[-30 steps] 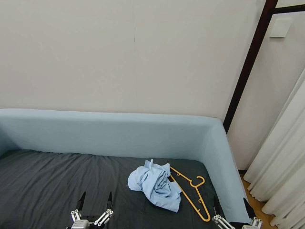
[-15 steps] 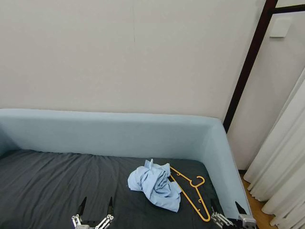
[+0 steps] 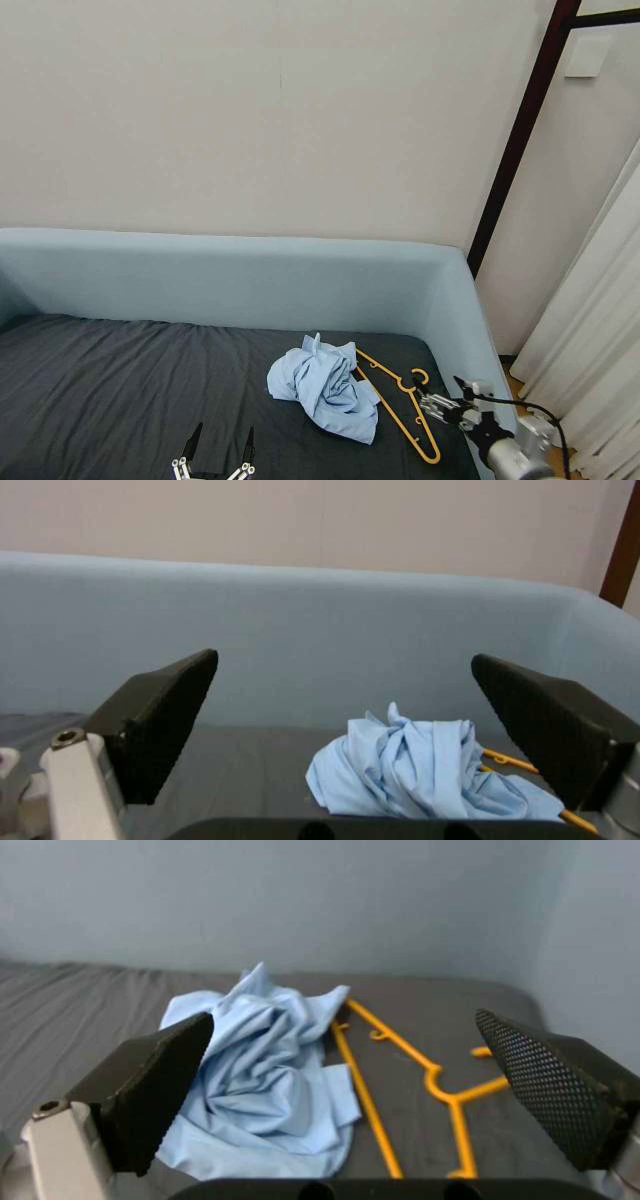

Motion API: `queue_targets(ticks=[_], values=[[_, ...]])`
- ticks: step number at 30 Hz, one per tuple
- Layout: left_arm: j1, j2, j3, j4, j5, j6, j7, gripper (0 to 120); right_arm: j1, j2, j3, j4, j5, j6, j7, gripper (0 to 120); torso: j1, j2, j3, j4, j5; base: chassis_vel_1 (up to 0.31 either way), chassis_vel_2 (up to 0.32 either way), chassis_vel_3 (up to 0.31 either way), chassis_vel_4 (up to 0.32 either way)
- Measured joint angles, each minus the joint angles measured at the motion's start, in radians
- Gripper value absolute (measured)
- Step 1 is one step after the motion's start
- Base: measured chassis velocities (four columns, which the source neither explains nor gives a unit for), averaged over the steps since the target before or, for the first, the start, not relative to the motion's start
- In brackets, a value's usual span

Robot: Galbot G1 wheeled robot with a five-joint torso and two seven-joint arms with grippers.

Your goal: Pick up the clothes from the sofa and hang them on the clothes hanger.

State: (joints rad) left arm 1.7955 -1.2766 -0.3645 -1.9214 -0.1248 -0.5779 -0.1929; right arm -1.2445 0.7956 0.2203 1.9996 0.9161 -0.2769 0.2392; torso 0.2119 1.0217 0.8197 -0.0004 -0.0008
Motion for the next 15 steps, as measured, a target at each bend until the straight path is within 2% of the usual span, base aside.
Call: queue_targets(ticks=[3,4,7,8,11,13,14,15], values=[[0.011,-0.002,-0.01,-0.005,0.007,-0.002,0.0,100,0.256,-0.022,-0.223,-0.135,0.064,-0.039,0.009,100,0.0,0.0,0.0,-0.0005,0.0003,0.0,0.0,0.0,0.0],[0.011,-0.002,-0.01,-0.005,0.007,-0.002,0.0,100,0.256,-0.022,-0.223,-0.135,0.064,-0.039,0.009,100,0.0,0.0,0.0,-0.0005,0.0003,0.0,0.0,0.0,0.0],[0.025,-0.005,-0.018,-0.013,0.016,-0.006,0.001,100,0.471,0.024,-0.423,-0.272,0.085,-0.056,0.007,100,0.0,0.0,0.0,-0.0009,0.0007,0.0,0.0,0.0,0.0],[0.025,-0.005,-0.018,-0.013,0.016,-0.006,0.001,100,0.471,0.024,-0.423,-0.272,0.085,-0.056,0.007,100,0.0,0.0,0.0,-0.0009,0.0007,0.0,0.0,0.0,0.0],[0.035,-0.013,-0.025,-0.01,0.025,-0.017,0.0,100,0.592,0.105,-0.533,-0.375,0.085,-0.065,0.001,100,0.0,0.0,0.0,-0.0004,-0.0003,0.0,0.0,0.0,0.0],[0.036,-0.013,-0.025,-0.009,0.025,-0.018,0.0,100,0.597,0.11,-0.538,-0.381,0.085,-0.066,0.001,100,0.0,0.0,0.0,-0.0005,0.0,0.0,0.0,0.0,0.0],[0.041,-0.019,-0.028,-0.005,0.029,-0.026,-0.001,100,0.634,0.171,-0.575,-0.438,0.086,-0.072,0.003,100,0.0,0.0,0.0,-0.0005,-0.0001,0.0,0.0,0.0,0.0],[0.044,-0.021,-0.028,-0.004,0.029,-0.028,-0.002,100,0.642,0.197,-0.589,-0.458,0.088,-0.077,0.004,100,0.0,0.0,0.0,-0.0008,-0.0005,0.0,0.0,0.0,0.0]])
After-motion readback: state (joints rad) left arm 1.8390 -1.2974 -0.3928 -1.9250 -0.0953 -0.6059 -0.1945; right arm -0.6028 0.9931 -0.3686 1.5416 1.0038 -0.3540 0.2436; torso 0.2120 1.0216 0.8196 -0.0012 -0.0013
